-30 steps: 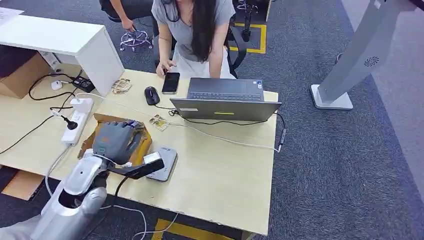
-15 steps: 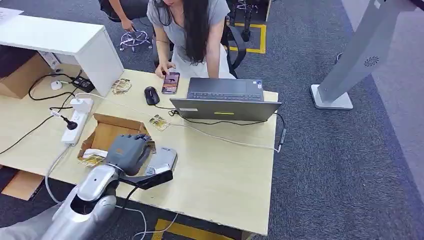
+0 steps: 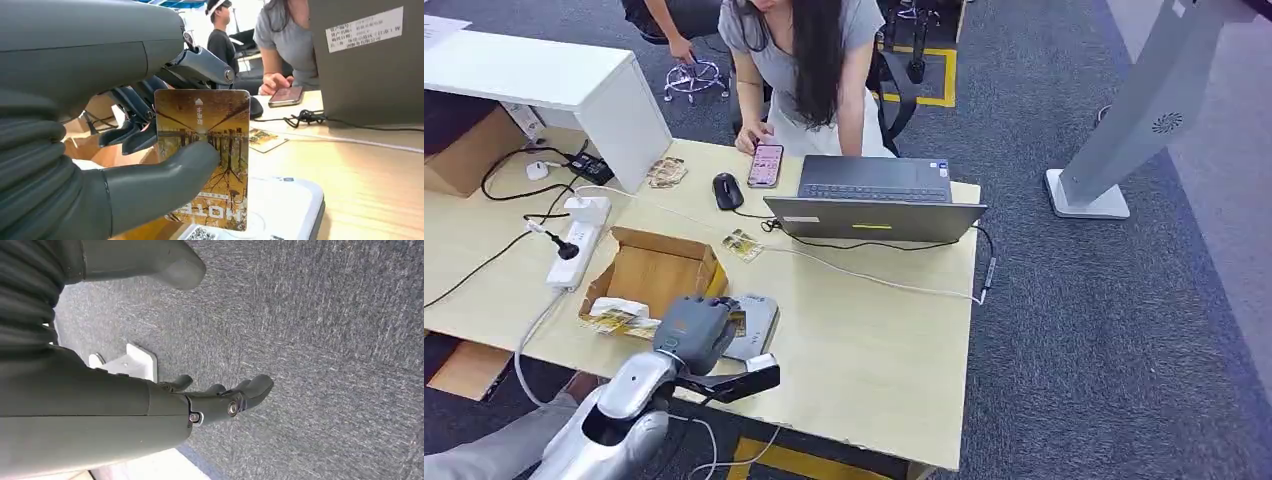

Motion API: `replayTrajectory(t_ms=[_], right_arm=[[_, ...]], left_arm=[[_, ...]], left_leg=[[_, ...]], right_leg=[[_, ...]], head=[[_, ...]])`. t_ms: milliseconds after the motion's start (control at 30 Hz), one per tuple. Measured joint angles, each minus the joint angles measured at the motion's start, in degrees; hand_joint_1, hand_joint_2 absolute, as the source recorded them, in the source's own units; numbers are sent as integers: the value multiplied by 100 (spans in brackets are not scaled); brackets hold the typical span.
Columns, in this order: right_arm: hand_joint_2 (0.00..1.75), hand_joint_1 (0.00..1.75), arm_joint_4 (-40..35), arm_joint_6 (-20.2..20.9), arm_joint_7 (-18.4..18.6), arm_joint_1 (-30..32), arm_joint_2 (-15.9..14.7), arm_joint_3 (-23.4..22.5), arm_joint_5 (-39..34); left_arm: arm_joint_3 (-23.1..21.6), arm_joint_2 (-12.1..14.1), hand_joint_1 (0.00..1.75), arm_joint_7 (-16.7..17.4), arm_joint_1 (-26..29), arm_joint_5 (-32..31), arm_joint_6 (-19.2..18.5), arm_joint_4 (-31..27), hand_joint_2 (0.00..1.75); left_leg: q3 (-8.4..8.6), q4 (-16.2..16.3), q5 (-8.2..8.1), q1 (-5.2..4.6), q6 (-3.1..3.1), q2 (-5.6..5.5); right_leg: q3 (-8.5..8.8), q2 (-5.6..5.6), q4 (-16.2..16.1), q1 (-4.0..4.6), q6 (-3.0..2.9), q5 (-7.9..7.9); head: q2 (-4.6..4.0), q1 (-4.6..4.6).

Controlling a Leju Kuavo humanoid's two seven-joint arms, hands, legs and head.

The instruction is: Pass the card to the sensor for recognition and then transmit it.

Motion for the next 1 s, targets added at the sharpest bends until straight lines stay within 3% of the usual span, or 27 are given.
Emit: replayTrajectory(t_ms=[1000], right_arm=[[175,0,9,-11,7,-1,2,24,0]], left_arm=[[-39,-103,175,179,7,-46,-146,470,175]], left_leg=[[25,-2,3,0,3,-5]], right_leg=[[21,-7,0,0,0,0]], head=[[0,0]])
